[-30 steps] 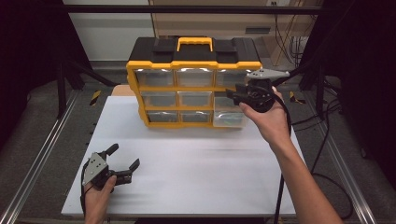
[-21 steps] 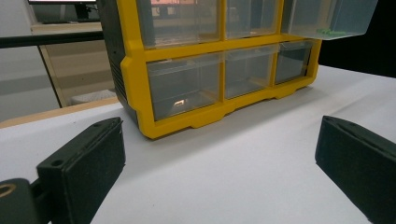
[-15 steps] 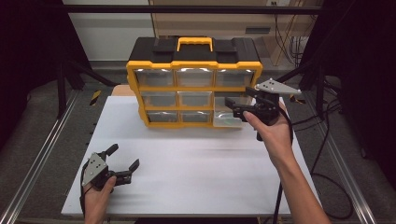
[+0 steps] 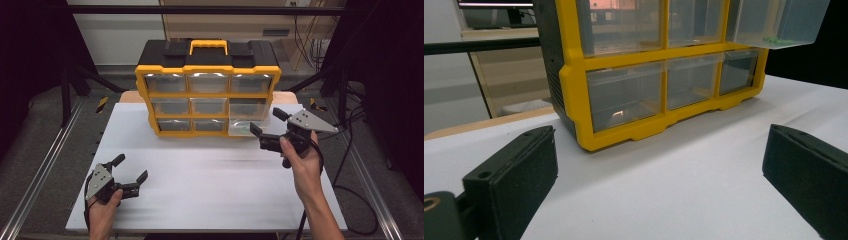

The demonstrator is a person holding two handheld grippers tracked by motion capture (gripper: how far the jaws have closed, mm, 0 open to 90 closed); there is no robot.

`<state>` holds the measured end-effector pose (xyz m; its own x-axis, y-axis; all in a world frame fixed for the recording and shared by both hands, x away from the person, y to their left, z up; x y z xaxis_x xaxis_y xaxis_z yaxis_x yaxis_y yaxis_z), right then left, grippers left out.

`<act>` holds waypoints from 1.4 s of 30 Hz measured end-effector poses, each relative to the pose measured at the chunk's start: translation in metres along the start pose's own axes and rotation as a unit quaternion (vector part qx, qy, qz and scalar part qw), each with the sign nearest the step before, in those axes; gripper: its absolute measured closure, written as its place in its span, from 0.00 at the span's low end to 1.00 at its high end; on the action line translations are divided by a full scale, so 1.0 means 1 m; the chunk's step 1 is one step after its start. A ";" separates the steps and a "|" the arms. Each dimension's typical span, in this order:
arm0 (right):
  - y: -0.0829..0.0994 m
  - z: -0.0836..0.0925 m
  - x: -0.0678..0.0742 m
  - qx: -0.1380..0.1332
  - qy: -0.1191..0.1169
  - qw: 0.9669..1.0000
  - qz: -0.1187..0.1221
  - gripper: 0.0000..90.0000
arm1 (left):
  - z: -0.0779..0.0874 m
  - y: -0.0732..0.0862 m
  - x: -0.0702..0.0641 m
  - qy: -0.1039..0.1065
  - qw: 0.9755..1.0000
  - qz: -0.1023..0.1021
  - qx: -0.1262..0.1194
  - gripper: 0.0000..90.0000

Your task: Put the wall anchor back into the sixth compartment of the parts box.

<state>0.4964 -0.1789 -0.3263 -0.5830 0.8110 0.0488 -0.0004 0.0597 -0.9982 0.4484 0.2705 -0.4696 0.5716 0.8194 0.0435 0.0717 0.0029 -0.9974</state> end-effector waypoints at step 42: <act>0.146 0.066 -0.010 0.064 -0.008 0.998 -0.023 0.10 | 0.003 0.007 0.004 0.036 0.999 0.011 0.007 0.02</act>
Point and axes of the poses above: each handheld gripper's, and its own axes: z roughly backward along the jaws, y roughly out of its underside, x roughly to its left, the point moved 4 cm from there along -z, roughly forward along the jaws, and after that the axes turned 10 degrees about -x, right-handed, at the moved point
